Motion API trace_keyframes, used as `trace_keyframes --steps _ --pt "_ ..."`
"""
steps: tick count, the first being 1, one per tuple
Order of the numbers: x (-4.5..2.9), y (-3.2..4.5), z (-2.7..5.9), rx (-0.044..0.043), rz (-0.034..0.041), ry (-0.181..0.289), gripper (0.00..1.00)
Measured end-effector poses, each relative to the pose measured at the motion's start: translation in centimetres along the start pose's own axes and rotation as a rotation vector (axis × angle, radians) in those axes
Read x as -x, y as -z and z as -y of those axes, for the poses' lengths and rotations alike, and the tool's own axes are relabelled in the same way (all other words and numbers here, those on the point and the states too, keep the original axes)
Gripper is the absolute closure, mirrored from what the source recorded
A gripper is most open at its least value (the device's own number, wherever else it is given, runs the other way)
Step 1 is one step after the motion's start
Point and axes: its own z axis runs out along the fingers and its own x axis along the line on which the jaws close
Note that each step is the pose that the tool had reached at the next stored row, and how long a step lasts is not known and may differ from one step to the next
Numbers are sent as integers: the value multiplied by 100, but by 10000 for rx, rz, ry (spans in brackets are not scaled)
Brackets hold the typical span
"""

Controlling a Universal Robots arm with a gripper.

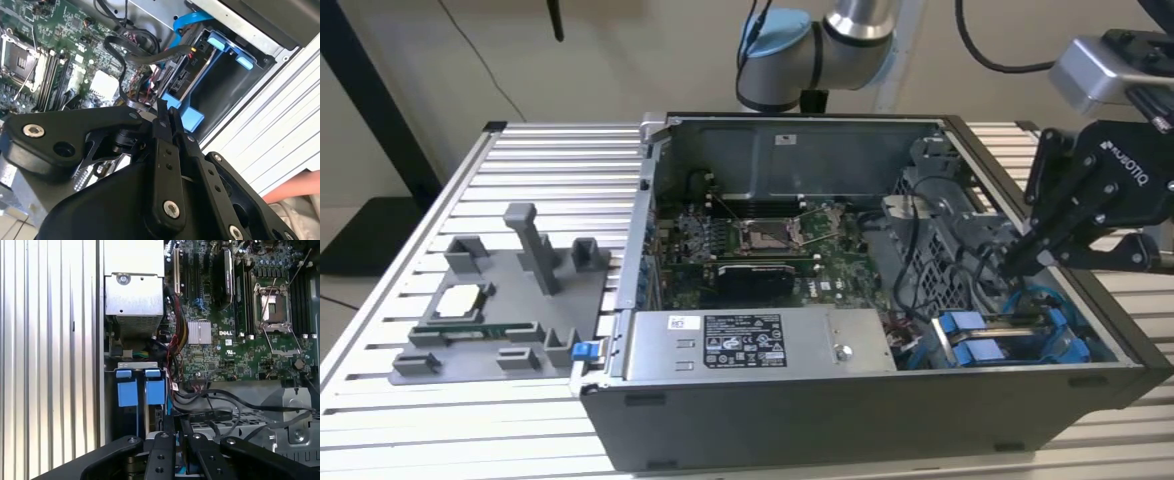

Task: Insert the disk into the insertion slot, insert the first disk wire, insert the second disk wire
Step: 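Insert the second disk wire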

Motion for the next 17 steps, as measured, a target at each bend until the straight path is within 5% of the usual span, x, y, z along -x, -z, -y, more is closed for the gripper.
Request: trace_keyframes --steps 5,17 --pt "-10 -42 -18 -14 4 3 100" --pt "-44 -186 -67 -205 15 2 100"
